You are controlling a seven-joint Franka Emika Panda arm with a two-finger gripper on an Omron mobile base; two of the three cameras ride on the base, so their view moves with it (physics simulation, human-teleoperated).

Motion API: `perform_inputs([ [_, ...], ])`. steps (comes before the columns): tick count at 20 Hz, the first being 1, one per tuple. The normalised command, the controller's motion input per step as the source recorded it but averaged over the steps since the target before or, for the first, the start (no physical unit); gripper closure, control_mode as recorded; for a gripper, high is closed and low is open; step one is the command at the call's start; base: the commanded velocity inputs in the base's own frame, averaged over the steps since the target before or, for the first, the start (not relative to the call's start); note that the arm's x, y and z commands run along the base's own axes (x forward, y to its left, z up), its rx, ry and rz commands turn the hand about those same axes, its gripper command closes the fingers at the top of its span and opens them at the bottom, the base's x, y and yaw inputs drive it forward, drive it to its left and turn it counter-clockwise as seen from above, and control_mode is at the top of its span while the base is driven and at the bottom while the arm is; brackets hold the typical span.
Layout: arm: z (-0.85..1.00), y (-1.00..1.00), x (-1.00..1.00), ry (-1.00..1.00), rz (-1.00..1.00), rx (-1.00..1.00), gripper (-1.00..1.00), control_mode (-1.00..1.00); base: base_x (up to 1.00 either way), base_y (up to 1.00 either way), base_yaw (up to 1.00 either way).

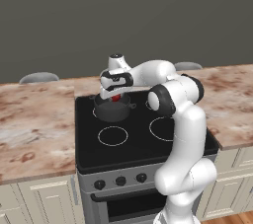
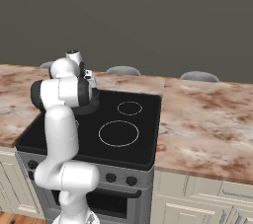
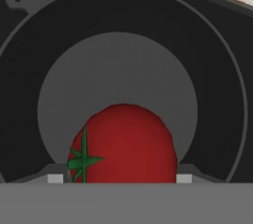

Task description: Turn on the burner for the pot on the stove. Wait thirty seconds for the pot to heat up. Then add the tomato to the pot.

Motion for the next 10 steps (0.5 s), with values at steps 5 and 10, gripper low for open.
perform_inputs([
  [5,0.00,0.00,0.00,0.00,0.00,0.00,1.00,-1.00,0.00,0.00,0.00],
  [10,0.00,0.00,0.00,0.00,0.00,0.00,1.00,-1.00,0.00,0.00,0.00],
])
